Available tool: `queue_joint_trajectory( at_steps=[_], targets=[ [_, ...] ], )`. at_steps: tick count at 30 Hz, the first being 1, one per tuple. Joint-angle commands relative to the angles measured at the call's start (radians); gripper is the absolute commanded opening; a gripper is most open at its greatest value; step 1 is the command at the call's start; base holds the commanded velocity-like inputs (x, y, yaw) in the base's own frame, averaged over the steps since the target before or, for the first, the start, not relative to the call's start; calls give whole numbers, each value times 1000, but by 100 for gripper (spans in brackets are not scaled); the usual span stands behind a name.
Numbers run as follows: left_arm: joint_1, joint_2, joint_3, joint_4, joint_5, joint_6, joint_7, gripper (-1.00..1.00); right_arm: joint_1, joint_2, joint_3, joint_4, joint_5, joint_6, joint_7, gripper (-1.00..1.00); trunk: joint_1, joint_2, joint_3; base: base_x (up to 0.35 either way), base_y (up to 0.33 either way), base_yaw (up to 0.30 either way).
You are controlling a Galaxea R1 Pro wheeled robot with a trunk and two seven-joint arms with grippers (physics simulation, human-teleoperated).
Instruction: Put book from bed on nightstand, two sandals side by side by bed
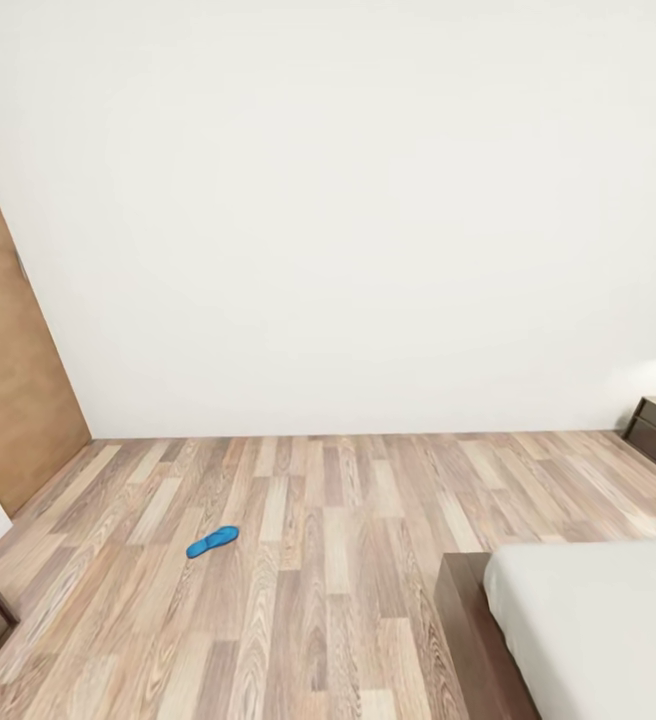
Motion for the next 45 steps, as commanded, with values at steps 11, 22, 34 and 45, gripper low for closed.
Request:
queue_joint_trajectory(
  at_steps=[11, 22, 34, 45],
  targets=[
    [0, 0, 0, 0, -1, -2, 1, 100, 0, 0, 1, -1, 1, -1, 1, 100, 0, 0, -1, 179, 72, 0],
    [0, -1, 0, 0, -1, -2, 1, 100, 0, 0, 1, -1, 1, -1, 1, 100, 0, 0, -1, 179, 16, 0],
    [0, -1, 1, 0, -1, -2, 1, 100, 0, 0, 0, 0, 2, -1, 1, 100, 0, 0, 1, 179, 2, 0],
    [0, -1, 0, 0, -1, -2, 1, 100, 0, 0, 0, 0, 3, -2, 1, 100, 0, 0, 9, 179, 0, 0]
  ],
)
